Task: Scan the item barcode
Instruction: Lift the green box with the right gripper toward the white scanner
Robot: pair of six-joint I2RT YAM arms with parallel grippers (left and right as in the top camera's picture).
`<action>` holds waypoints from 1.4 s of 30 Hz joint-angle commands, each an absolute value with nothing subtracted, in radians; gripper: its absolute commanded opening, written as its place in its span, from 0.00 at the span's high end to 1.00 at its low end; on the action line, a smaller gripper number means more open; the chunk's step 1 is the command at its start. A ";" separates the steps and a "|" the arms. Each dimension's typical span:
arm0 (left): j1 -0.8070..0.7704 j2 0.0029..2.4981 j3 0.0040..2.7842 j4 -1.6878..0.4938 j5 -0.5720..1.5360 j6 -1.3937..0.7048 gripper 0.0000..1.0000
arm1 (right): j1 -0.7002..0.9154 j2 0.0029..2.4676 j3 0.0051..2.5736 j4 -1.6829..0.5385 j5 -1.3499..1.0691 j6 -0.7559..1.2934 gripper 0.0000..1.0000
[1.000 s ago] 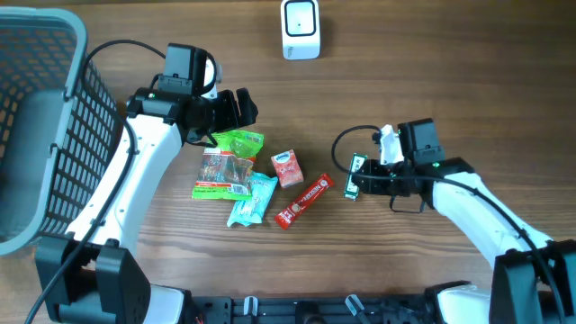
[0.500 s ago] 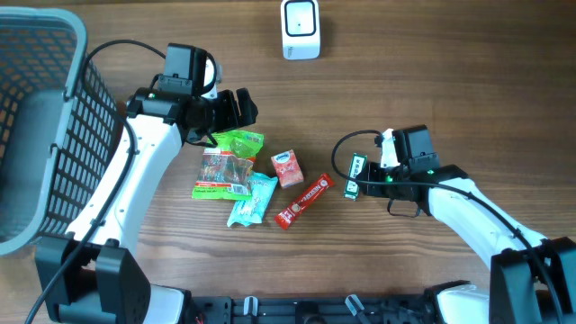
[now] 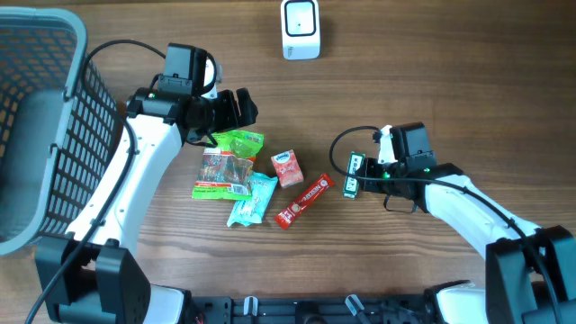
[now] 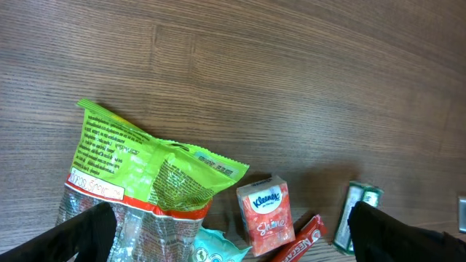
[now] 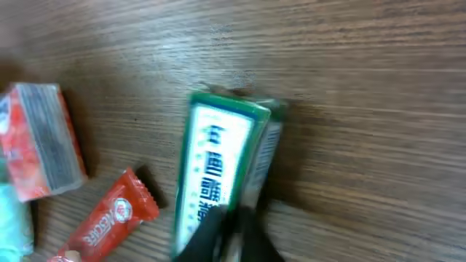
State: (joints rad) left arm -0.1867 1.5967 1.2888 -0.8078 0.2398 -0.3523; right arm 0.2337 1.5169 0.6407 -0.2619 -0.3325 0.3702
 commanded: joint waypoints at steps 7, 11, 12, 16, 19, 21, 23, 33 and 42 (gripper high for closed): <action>-0.183 1.582 1.290 -0.805 0.237 -0.336 0.00 | 0.237 1.402 0.804 -0.510 0.031 0.286 0.96; -0.183 1.582 1.290 -0.805 0.237 -0.336 0.00 | 0.277 1.367 0.826 -0.540 0.202 0.287 0.96; -0.183 1.582 1.290 -0.805 0.237 -0.336 0.00 | 0.293 1.367 0.826 -0.544 0.249 0.288 0.96; -0.183 1.582 1.290 -0.805 0.237 -0.336 0.00 | 0.398 1.372 0.826 -0.549 0.437 0.292 0.96; -0.183 1.582 1.290 -0.805 0.237 -0.336 0.00 | 0.493 1.386 0.826 -0.514 0.561 0.290 0.96; -0.183 1.582 1.290 -0.805 0.237 -0.336 0.00 | 0.524 1.400 0.826 -0.486 0.575 0.294 0.96; -0.183 1.582 1.290 -0.805 0.237 -0.336 0.00 | 0.500 1.401 0.827 -0.449 0.378 0.288 0.88; -0.183 1.582 1.290 -0.805 0.237 -0.336 0.00 | 0.163 1.435 0.871 -0.447 -0.112 0.289 0.53; -0.183 1.582 1.290 -0.805 0.237 -0.336 0.00 | 0.137 1.668 0.871 -0.382 -0.094 0.289 0.53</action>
